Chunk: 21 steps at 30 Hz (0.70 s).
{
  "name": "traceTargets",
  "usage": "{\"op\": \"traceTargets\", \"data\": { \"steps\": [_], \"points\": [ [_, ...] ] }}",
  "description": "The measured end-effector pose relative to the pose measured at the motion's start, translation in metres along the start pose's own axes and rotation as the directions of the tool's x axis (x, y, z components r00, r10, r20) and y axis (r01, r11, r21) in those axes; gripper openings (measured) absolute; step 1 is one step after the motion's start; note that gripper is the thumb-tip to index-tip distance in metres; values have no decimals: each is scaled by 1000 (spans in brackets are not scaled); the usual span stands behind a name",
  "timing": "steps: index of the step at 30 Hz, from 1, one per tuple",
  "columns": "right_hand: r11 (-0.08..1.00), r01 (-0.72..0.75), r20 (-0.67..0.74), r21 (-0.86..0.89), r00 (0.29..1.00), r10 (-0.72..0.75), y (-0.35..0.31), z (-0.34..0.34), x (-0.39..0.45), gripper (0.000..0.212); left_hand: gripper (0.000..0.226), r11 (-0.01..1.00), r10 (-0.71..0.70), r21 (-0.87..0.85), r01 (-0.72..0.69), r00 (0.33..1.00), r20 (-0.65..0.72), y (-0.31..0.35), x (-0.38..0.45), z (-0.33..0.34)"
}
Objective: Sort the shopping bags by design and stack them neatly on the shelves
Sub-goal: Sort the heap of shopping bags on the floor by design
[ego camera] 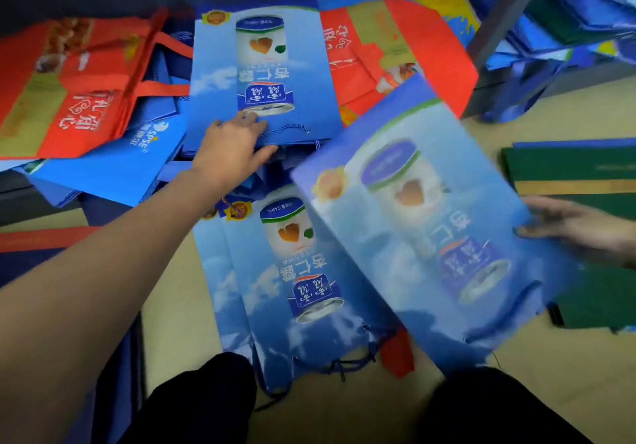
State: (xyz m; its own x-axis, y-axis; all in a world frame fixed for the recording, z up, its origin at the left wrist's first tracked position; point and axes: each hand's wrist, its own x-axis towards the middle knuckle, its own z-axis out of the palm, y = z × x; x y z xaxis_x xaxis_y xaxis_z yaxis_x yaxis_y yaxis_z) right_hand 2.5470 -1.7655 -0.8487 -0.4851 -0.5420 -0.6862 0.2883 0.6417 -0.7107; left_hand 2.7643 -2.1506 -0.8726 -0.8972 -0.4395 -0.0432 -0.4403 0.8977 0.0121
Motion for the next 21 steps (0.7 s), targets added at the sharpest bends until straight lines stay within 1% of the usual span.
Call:
{"op": "traceTargets", "data": {
  "steps": [1,2,4,5,6,7,8,10,12,14,16,17,19,20,21],
  "points": [
    [991,-75,46,-114,996,81,10,9,10,38,43,999,-14,-35,13,999,-53,4,-4,-1],
    [969,-120,57,-216,989,135,18,16,20,36,41,997,-47,-68,40,994,-96,8,-8,-3],
    [951,-158,68,-267,981,182,29,30,29,34,38,993,-84,-93,69,981,-175,16,-11,-10],
    [954,-168,66,-250,980,190,31,33,30,34,38,996,-66,-72,51,974,-218,20,-12,-13],
    [958,-159,61,-241,982,178,32,34,32,34,38,999,-15,-47,2,961,-276,23,-14,-14],
    [961,-149,45,-231,986,163,32,36,34,35,39,996,69,-22,-81,940,-335,28,-16,-13],
    [967,-133,40,-218,989,145,32,38,35,36,41,984,165,-4,-178,921,-353,35,-20,-12],
    [978,-88,54,-190,994,99,32,46,38,39,41,929,357,14,-370,884,-301,58,-36,1],
    [981,-60,66,-182,995,73,29,57,42,41,43,878,470,20,-479,852,-229,83,-53,22],
    [972,-32,87,-233,995,54,27,72,48,45,44,852,514,3,-523,836,-191,103,-66,35],
    [944,34,99,-329,995,-1,30,86,54,51,41,831,541,4,-556,808,-233,117,-73,42],
    [942,73,112,-327,993,-38,32,92,56,54,40,821,550,-1,-570,793,-262,124,-76,44],
    [969,143,144,-203,983,-115,34,99,57,61,38,807,560,-29,-590,779,-281,136,-82,44],
    [984,165,142,-72,978,-153,31,102,57,64,39,805,549,-77,-589,787,-282,141,-86,44],
    [979,181,108,95,976,-191,28,102,60,59,41,806,518,-149,-573,804,-291,144,-89,45]
  ]
}}
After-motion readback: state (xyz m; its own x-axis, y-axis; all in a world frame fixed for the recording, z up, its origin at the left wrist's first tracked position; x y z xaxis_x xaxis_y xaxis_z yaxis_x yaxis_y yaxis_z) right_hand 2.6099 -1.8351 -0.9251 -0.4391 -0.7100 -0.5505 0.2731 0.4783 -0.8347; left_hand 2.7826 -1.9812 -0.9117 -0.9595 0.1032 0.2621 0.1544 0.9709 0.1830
